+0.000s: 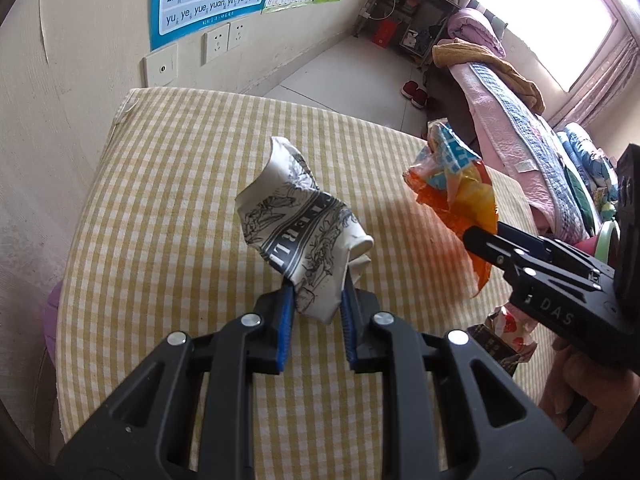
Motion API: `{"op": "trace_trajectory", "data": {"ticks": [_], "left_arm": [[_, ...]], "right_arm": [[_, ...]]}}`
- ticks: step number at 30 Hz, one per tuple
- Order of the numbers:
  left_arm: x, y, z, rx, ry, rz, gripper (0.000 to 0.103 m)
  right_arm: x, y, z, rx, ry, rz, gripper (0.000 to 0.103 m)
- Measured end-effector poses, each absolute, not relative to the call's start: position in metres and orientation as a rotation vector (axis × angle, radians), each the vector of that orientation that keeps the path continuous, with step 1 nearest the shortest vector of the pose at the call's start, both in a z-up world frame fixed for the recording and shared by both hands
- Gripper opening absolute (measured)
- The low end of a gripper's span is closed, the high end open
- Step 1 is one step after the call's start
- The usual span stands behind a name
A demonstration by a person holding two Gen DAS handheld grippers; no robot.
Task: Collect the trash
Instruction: 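Carry the orange chip bag and silver foil wrapper over the red bucket with both tools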
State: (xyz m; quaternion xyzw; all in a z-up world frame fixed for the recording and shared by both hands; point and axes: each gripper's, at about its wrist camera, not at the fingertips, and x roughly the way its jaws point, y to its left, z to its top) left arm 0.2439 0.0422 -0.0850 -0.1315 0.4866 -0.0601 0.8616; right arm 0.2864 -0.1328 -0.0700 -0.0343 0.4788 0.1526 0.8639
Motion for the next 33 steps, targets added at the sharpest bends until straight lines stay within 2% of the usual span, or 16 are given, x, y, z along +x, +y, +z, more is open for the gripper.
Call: {"op": "trace_trajectory", "data": {"ticks": [9, 17, 23, 33], "left_arm": [[0.227, 0.03, -0.053, -0.244, 0.968, -0.146, 0.02], [0.212, -0.014, -0.006, -0.189, 0.875, -0.209, 0.02], [0.199, -0.043, 0.009, -0.214, 0.874, -0.241, 0.02], [0.186, -0.124, 0.048, -0.092, 0.842, -0.381, 0.02]], "right_arm": [[0.248, -0.159, -0.033, -0.008, 0.94, 0.305, 0.045], [0.201, -0.207, -0.004, 0.106, 0.875, 0.254, 0.045], [0.17, -0.249, 0.019, 0.128, 0.792, 0.18, 0.045], [0.143, -0.322, 0.039, 0.246, 0.698, 0.069, 0.045]]}}
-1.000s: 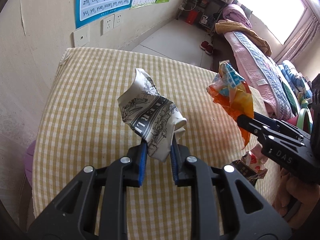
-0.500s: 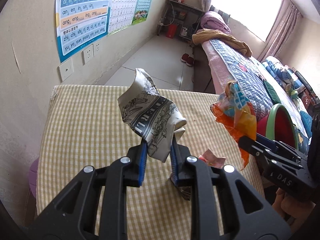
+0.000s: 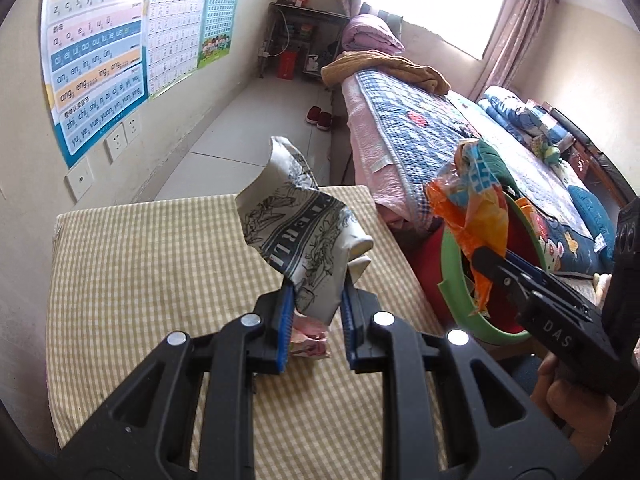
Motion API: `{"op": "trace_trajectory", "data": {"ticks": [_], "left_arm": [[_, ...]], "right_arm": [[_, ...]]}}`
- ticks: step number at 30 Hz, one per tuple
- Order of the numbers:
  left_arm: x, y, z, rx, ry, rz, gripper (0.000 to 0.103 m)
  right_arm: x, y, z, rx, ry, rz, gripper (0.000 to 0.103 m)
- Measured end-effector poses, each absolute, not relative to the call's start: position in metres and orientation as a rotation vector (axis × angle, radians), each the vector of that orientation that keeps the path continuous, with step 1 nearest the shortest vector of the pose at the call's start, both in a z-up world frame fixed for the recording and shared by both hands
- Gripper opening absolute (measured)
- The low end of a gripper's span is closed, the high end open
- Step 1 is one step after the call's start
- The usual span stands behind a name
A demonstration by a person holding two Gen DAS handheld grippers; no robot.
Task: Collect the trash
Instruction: 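Carry the orange chip bag and silver foil wrapper over the red bucket with both tools, then open both tools to drop the chip bag and foil wrapper into the bucket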
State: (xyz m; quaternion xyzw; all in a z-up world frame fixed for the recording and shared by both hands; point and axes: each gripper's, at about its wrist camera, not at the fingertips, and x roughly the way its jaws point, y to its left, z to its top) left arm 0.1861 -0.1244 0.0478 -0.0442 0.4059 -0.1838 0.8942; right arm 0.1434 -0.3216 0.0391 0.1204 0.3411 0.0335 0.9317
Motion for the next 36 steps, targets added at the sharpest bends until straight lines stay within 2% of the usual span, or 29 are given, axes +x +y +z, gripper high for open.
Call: {"op": "trace_trajectory", "data": {"ticks": [12, 21, 33, 36], "left_arm": [[0.192, -0.222, 0.059, 0.002, 0.83, -0.541, 0.02], [0.196, -0.286, 0.047, 0.053, 0.856, -0.64, 0.02], [0.21, -0.325, 0.021, 0.075, 0.911, -0.735, 0.02], [0.213, -0.331, 0.016, 0.07, 0.92, -0.738, 0.034]], "right_arm": [[0.125, -0.408, 0.04, 0.418, 0.634, -0.061, 0.045], [0.112, -0.454, 0.027, 0.525, 0.615, -0.15, 0.046], [0.109, -0.481, 0.007, 0.584, 0.64, -0.232, 0.046], [0.109, -0.486, 0.002, 0.607, 0.644, -0.24, 0.05]]}}
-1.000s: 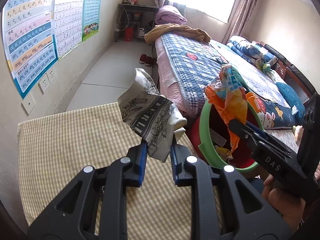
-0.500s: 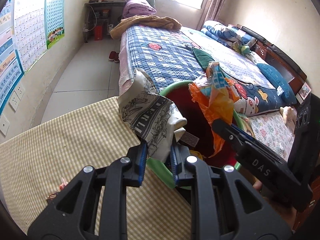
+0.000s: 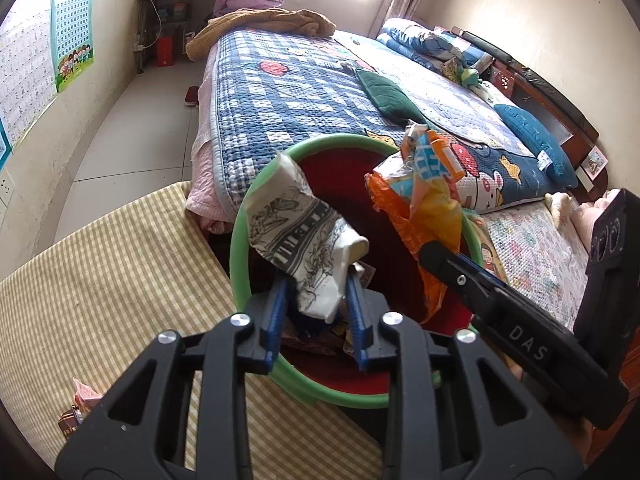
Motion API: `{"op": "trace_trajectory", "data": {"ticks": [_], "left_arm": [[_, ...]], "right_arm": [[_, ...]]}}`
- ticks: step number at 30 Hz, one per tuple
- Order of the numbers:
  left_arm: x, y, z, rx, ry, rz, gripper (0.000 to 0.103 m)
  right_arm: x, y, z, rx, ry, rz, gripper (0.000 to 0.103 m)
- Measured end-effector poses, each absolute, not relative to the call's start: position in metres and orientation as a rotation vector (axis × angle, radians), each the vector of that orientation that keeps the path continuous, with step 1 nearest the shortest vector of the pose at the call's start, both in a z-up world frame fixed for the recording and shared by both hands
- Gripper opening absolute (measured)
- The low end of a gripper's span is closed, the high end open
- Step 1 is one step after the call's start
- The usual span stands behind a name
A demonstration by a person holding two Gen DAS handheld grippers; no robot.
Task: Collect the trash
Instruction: 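Open both tools to drop the chip bag and foil wrapper into the bucket, then move both open tools back over the brown and pink wrappers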
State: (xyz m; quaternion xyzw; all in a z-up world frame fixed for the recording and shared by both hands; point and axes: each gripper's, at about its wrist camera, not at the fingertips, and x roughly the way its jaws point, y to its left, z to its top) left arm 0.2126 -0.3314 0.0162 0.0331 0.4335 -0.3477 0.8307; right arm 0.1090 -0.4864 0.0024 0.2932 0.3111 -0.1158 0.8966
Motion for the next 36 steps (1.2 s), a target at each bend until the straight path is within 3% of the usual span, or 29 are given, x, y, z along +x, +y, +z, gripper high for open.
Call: {"op": "trace_trajectory", "data": {"ticks": [3, 5, 7, 9, 14, 19, 25, 36], "left_arm": [[0.213, -0.334, 0.012, 0.066, 0.922, -0.739, 0.049], [0.215, -0.33, 0.012, 0.056, 0.916, -0.724, 0.056], [0.215, -0.322, 0.013, 0.042, 0.907, -0.703, 0.07], [0.215, -0.313, 0.016, 0.035, 0.889, -0.679, 0.077], [0.218, -0.286, 0.021, 0.002, 0.884, -0.618, 0.082], [0.214, -0.25, 0.028, -0.022, 0.86, -0.548, 0.095], [0.205, -0.196, 0.03, -0.071, 0.857, -0.447, 0.097], [0.177, -0.104, 0.029, -0.137, 0.865, -0.285, 0.097]], "right_arm": [[0.108, -0.487, 0.003, 0.603, 0.634, -0.248, 0.062], [0.109, -0.487, 0.004, 0.598, 0.631, -0.256, 0.064], [0.109, -0.487, 0.004, 0.594, 0.63, -0.265, 0.073], [0.109, -0.486, 0.004, 0.586, 0.628, -0.274, 0.076], [0.112, -0.478, 0.007, 0.538, 0.631, -0.281, 0.08], [0.117, -0.461, 0.011, 0.487, 0.626, -0.25, 0.09], [0.127, -0.421, 0.016, 0.405, 0.642, -0.152, 0.096], [0.138, -0.35, 0.014, 0.275, 0.688, 0.009, 0.096]]}}
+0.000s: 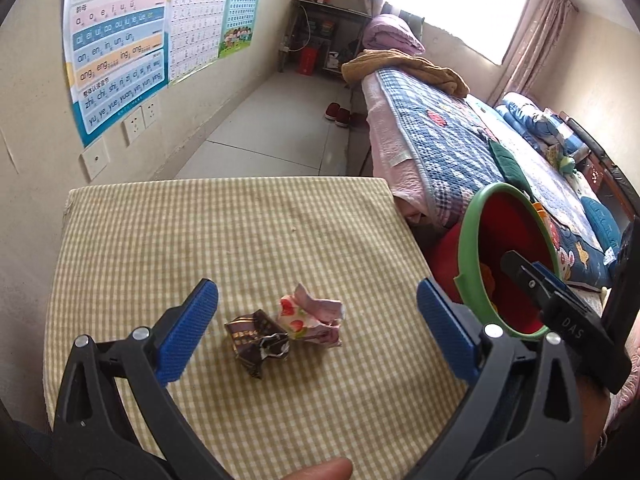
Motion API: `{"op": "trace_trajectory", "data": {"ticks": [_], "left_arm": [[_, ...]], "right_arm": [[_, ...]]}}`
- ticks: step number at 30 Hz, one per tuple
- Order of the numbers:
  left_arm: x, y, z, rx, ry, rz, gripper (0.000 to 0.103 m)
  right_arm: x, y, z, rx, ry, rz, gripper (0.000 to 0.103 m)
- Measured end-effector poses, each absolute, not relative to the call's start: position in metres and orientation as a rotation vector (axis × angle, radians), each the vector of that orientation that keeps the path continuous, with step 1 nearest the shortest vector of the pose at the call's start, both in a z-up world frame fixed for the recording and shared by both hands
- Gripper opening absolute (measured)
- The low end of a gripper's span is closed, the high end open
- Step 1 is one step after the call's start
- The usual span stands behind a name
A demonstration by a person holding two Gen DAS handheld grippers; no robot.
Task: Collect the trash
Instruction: 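Move both open tools back over the brown and pink wrappers, then grasp the pink-white wrapper with the right tool while the left tool grasps the brown wrapper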
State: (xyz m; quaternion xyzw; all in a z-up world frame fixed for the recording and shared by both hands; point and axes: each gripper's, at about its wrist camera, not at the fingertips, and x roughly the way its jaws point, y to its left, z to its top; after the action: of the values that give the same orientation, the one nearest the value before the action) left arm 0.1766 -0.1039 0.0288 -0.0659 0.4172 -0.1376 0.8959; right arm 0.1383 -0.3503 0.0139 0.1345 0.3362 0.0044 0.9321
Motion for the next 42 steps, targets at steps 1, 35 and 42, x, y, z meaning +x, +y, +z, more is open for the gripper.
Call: {"op": "trace_trajectory", "data": {"ticks": [1, 35, 42], "left_arm": [[0.174, -0.098, 0.028, -0.14, 0.865, -0.274, 0.097], [0.187, -0.055, -0.076, -0.217, 1.129, -0.295, 0.087], [0.197, -0.068, -0.097, -0.205, 1.178, -0.358, 0.067]], "right_arm": [[0.139, -0.344, 0.013, 0.266, 0.692, 0.028, 0.096], [0.163, -0.24, -0.062, -0.037, 0.947, 0.294, 0.096], [0.169, -0.247, -0.069, -0.023, 0.965, 0.271, 0.096]]}}
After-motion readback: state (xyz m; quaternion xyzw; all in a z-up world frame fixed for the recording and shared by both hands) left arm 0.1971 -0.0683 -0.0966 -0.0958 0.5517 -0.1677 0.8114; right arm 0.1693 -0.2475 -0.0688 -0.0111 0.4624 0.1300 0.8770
